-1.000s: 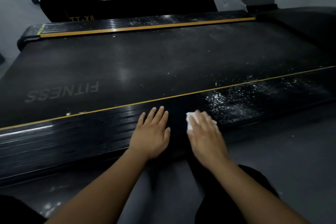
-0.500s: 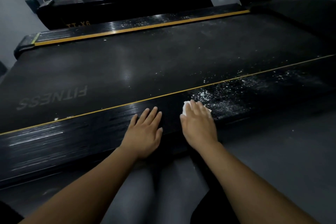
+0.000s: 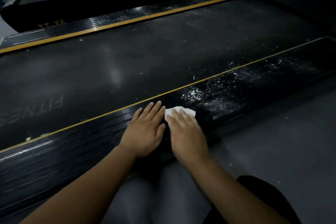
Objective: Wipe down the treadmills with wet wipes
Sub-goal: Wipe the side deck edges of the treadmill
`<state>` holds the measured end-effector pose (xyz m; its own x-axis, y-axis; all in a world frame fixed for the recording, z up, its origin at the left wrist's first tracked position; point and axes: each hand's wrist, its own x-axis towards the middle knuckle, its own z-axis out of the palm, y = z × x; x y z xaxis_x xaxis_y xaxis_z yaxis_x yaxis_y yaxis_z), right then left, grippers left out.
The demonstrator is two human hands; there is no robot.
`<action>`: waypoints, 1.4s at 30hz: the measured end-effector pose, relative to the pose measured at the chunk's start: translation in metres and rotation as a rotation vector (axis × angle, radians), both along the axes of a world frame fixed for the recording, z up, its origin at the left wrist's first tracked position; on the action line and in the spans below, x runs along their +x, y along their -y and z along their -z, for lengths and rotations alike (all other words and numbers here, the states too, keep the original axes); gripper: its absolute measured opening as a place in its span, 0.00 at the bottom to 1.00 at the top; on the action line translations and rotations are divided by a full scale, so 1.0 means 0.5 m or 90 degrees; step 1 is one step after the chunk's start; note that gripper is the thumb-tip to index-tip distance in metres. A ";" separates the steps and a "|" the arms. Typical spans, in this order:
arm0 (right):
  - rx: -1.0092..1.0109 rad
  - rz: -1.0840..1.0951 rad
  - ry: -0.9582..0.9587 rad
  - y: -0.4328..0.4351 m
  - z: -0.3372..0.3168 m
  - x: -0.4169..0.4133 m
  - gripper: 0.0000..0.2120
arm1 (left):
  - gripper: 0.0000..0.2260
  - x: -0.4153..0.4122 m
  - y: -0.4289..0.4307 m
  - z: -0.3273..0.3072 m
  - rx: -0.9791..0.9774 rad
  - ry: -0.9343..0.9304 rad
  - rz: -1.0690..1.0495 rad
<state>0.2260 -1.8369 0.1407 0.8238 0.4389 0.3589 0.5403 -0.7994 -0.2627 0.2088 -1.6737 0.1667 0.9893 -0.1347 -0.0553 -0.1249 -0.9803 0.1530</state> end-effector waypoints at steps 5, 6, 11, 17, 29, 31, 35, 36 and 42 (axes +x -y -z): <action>-0.054 0.067 -0.053 0.094 -0.004 0.048 0.25 | 0.32 0.002 0.002 0.012 -0.020 0.024 0.003; -0.052 0.107 -0.060 0.092 -0.009 0.070 0.26 | 0.32 0.003 0.003 0.010 -0.021 0.023 0.001; -0.034 0.044 -0.047 0.042 0.001 -0.007 0.27 | 0.35 0.012 0.005 0.006 -0.019 0.015 -0.005; -0.025 0.158 -0.053 0.091 -0.017 0.070 0.27 | 0.35 0.026 0.014 0.007 0.000 0.012 -0.011; -0.032 0.127 -0.088 0.039 -0.026 0.082 0.30 | 0.36 0.031 -0.002 -0.001 -0.029 0.026 0.023; -0.039 0.061 -0.079 0.006 -0.023 0.055 0.29 | 0.35 0.029 -0.002 0.000 -0.059 0.031 0.020; -0.069 -0.030 -0.072 0.064 -0.027 0.050 0.26 | 0.38 0.032 0.001 -0.001 -0.021 0.010 -0.027; -0.065 0.009 -0.085 0.079 -0.031 0.073 0.28 | 0.38 0.033 0.002 -0.001 -0.009 0.005 -0.040; -0.057 0.081 -0.146 0.013 -0.041 0.092 0.36 | 0.39 0.044 -0.005 0.000 0.016 -0.014 -0.018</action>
<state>0.2718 -1.8435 0.1614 0.9297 0.3479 0.1208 0.3683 -0.8829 -0.2912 0.2310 -1.6712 0.1667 0.9913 -0.1045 -0.0800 -0.0935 -0.9870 0.1306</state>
